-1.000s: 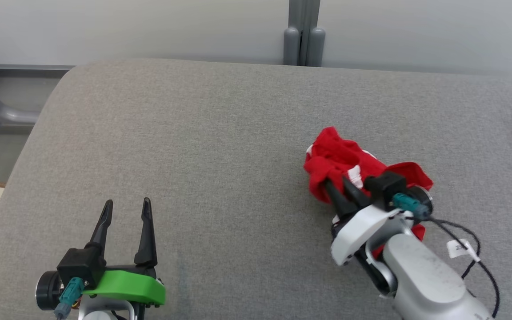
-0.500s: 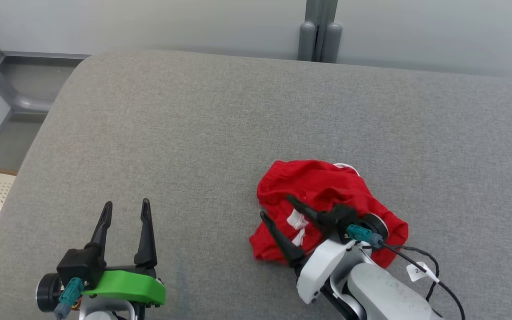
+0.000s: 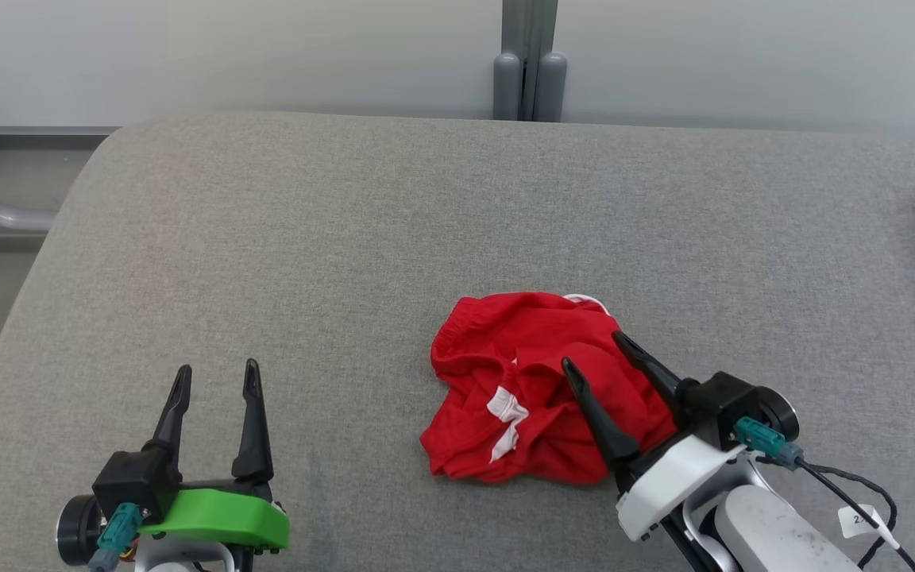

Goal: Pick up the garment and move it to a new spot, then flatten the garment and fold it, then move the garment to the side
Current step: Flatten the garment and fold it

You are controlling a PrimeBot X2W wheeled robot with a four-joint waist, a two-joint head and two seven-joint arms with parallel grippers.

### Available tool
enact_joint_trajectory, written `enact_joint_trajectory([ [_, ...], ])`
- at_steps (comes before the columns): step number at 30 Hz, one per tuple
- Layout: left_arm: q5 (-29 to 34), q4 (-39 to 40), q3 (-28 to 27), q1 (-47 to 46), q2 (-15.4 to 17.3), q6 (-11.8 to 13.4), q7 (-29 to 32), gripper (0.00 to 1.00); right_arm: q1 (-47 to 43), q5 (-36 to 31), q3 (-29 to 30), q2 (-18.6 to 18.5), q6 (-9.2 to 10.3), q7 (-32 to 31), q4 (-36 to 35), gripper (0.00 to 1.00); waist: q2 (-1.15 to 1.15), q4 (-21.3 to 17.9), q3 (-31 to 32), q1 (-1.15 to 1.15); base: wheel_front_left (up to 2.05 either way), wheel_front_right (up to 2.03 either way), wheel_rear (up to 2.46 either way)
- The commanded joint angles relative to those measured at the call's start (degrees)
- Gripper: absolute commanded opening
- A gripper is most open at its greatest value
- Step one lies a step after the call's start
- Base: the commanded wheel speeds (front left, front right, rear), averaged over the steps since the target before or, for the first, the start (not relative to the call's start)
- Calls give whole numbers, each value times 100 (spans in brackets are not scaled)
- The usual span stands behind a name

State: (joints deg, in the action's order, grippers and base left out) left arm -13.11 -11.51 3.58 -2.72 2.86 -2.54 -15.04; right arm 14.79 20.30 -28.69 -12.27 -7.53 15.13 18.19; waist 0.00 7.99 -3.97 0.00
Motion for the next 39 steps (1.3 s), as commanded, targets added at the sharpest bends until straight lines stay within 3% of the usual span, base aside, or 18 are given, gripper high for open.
enact_joint_trajectory([
  [1,54,23,-18,63,9,-18,-17,100,-112,-65,1,8,9,1,-74,100,0,-8,-21,0,0,0,0],
  [7,67,11,24,6,9,-18,-17,100,-146,-134,-98,115,9,-1,210,100,0,33,-77,0,0,0,0],
  [9,67,7,36,-11,9,-10,-17,100,-112,-62,-146,162,8,-41,380,0,0,60,-93,0,0,0,0],
  [16,46,38,-49,69,9,51,-17,100,-49,41,284,44,9,2,542,0,0,-27,-88,0,0,0,0],
  [24,-12,28,-3,61,9,72,-17,100,-344,359,1548,-409,9,8,366,0,0,-249,-71,0,0,0,0],
  [31,-9,34,3,44,9,60,-17,100,-681,805,2361,-543,9,7,638,0,0,-298,-108,0,0,0,0],
  [33,5,24,-8,43,9,48,-17,100,-691,844,2357,-530,8,7,728,47,0,-311,-120,0,0,0,0],
  [34,14,18,-14,40,9,45,-17,100,-667,844,2362,-538,8,7,738,82,0,-317,-123,0,0,0,0],
  [35,21,13,-23,34,9,45,-17,100,-625,832,2380,-533,9,7,709,100,0,-328,-124,0,0,0,0],
  [39,61,8,-44,28,9,33,-17,100,-572,662,2485,-526,8,8,443,100,0,-384,-107,0,0,0,0],
])
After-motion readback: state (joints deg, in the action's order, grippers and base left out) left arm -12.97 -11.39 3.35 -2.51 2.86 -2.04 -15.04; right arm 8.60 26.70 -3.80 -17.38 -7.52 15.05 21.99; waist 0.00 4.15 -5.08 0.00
